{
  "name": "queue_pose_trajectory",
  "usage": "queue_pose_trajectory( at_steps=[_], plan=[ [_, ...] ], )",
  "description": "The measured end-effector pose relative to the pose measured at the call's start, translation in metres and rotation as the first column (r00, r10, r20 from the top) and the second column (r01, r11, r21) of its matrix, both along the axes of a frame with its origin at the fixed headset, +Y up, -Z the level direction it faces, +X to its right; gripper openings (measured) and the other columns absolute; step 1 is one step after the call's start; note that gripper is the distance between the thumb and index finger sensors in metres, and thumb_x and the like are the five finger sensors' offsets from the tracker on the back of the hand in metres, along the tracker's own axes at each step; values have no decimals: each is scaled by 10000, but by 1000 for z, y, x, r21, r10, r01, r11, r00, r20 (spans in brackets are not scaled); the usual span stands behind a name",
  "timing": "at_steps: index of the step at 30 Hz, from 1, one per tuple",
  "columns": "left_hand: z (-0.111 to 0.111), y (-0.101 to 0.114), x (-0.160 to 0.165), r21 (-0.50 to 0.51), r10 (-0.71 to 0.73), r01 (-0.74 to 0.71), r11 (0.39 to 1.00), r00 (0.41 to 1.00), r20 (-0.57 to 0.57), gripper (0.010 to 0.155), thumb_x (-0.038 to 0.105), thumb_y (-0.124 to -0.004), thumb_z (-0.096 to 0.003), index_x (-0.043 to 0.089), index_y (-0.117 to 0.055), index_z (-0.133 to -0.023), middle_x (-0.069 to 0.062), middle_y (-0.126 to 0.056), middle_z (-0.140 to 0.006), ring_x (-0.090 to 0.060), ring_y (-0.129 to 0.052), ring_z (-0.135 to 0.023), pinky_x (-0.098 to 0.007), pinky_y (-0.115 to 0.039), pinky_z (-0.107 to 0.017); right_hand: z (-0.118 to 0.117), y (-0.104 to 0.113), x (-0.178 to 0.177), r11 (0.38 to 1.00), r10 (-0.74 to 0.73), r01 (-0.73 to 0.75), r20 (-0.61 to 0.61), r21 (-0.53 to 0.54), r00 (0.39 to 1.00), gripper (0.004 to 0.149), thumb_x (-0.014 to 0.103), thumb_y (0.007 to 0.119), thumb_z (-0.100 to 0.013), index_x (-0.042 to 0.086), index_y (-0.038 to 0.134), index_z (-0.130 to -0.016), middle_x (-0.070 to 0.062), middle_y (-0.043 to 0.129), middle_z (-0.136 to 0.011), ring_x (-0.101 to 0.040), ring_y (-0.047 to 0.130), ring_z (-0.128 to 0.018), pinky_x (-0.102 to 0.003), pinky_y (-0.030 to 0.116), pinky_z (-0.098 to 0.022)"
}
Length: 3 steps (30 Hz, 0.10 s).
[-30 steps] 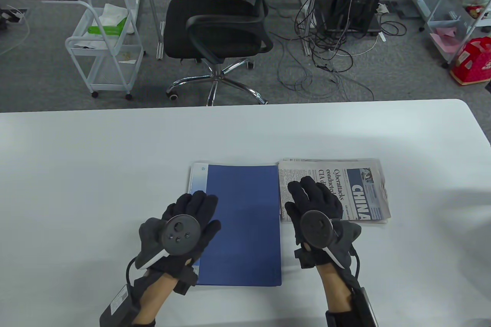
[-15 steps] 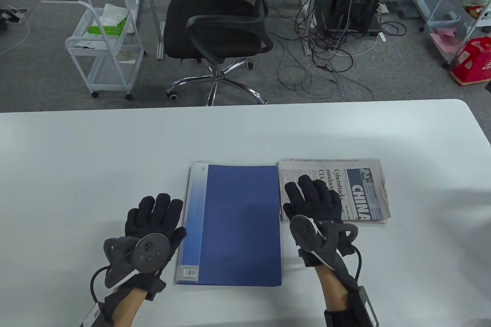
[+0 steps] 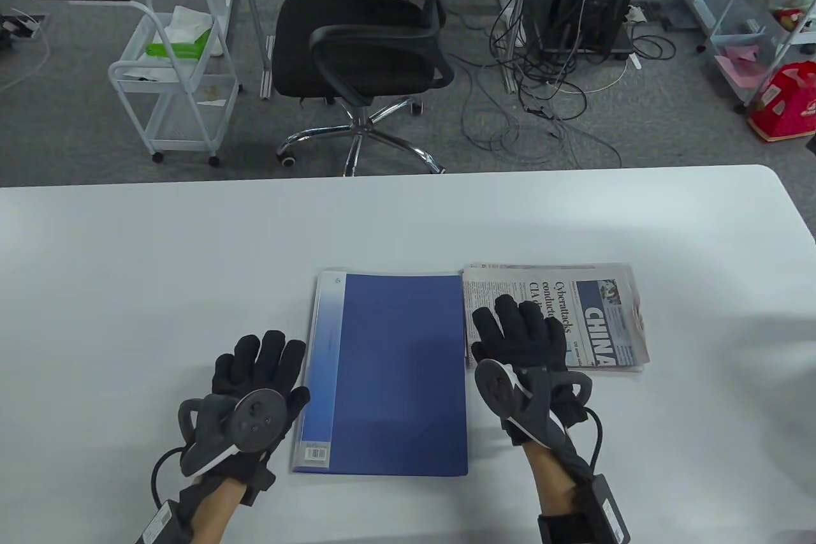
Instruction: Pull newspapers from file folder
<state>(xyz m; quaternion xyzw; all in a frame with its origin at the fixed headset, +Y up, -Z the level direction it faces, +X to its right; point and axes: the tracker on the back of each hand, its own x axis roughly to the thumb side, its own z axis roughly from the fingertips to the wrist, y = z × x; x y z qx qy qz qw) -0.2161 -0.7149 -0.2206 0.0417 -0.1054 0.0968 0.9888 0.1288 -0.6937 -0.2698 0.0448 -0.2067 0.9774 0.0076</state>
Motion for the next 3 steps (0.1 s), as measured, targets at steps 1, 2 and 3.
queue_pose_trajectory(
  at_steps=[1, 2, 3],
  plan=[
    [0, 1, 0, 0, 0, 0, 1000, 1000, -1, 691, 459, -696, -502, 221, -582, -1141, -170, -553, -1219, -577, -541, -1074, -719, -444, -719, 0, 0, 0, 1000, 2, -2, 0, -4, 1000, 536, 488, 761, -386, 399, 723, -913, 18, 718, -1069, -343, 730, -998, -631, 591, -698],
    [0, 1, 0, 0, 0, 0, 1000, 1000, -1, 692, 461, -696, -502, 223, -581, -1142, -168, -552, -1220, -575, -542, -1075, -719, -445, -719, 0, 0, 0, 1000, 3, -3, 0, -7, 1000, 537, 488, 762, -386, 398, 721, -914, 17, 718, -1069, -344, 730, -998, -631, 591, -698],
    [0, 1, 0, -2, 2, -2, 1000, 1000, -2, 691, 460, -696, -502, 220, -584, -1141, -170, -551, -1219, -578, -542, -1074, -719, -445, -718, 0, 0, 0, 1000, 4, -4, 0, -10, 1000, 538, 488, 761, -386, 398, 720, -915, 15, 719, -1069, -344, 728, -999, -631, 591, -698]
  ],
)
